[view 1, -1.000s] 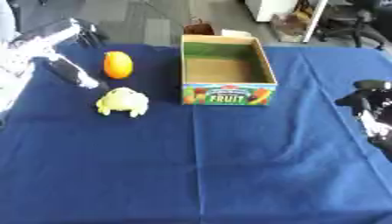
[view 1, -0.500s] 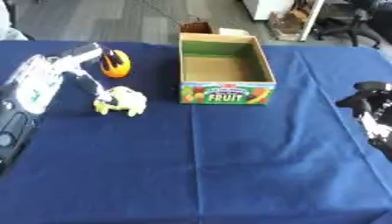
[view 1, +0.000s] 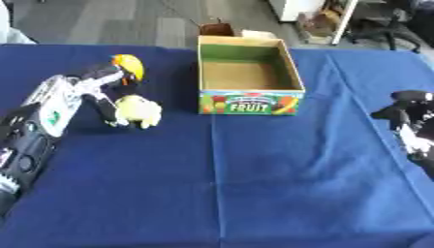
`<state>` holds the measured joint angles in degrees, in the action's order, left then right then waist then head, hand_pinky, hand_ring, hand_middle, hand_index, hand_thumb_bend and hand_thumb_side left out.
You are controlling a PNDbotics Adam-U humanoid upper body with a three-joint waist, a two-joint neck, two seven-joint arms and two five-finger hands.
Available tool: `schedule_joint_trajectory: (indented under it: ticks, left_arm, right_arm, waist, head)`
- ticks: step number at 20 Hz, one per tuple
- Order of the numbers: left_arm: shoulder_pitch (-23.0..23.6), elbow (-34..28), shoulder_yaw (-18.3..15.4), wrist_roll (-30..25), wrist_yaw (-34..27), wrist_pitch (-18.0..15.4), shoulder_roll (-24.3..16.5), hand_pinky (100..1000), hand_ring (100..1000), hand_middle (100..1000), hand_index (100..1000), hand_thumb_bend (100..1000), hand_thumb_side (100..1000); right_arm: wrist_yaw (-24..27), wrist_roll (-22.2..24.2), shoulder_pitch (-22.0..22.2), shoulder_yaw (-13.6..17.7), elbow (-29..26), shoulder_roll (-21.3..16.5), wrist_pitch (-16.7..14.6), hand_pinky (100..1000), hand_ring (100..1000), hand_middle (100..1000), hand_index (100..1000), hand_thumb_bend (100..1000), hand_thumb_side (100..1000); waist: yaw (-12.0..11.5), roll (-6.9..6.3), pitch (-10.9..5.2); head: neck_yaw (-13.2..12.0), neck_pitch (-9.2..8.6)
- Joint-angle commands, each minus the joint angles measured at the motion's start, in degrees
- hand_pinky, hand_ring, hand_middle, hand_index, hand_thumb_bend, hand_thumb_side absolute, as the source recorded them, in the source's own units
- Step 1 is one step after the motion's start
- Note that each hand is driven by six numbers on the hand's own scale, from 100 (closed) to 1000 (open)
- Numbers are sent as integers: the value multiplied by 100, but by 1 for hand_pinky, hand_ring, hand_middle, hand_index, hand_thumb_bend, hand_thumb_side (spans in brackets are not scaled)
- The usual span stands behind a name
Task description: Pick up objects on the table and place them in the box.
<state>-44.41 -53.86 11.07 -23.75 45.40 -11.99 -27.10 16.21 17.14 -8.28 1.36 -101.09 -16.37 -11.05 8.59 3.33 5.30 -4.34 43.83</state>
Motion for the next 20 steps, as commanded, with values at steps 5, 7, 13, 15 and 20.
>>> schedule_joint_trajectory:
  ticks: [5, 7, 13, 15, 20]
  left_arm:
    - [-42, 72, -99, 449, 86, 100, -30, 591, 354, 337, 519, 333, 131]
    - [-43, 9, -127, 526, -47, 146, -45, 582, 326, 302, 491, 305, 129]
    - [-180, -781, -301, 640, -946, 398, -111, 596, 315, 282, 481, 226, 111]
    - [-283, -1014, -314, 649, -1151, 489, -125, 599, 319, 286, 484, 229, 108]
    - [-604, -1112, -246, 704, -1214, 549, 4, 603, 339, 306, 501, 260, 104]
  right_arm:
    - [-18, 9, -67, 24, -62, -66, -7, 706, 602, 498, 722, 100, 100]
    - [-19, 8, -68, 26, -63, -65, -5, 706, 602, 498, 723, 100, 100]
    - [-16, 8, -72, 24, -69, -70, -3, 706, 601, 498, 722, 100, 100]
    - [-15, 15, -79, 17, -68, -73, 1, 706, 601, 498, 722, 100, 100]
    - [22, 63, -185, -42, -85, -54, 17, 706, 601, 498, 723, 100, 100]
  waist:
    - [16, -13, -54]
    - [23, -14, -53]
    - [50, -25, -54]
    - [72, -32, -53]
    - [208, -36, -1]
  head:
    - [23, 28]
    - [29, 28]
    - [24, 28]
    - [1, 28]
    - [-71, 28]
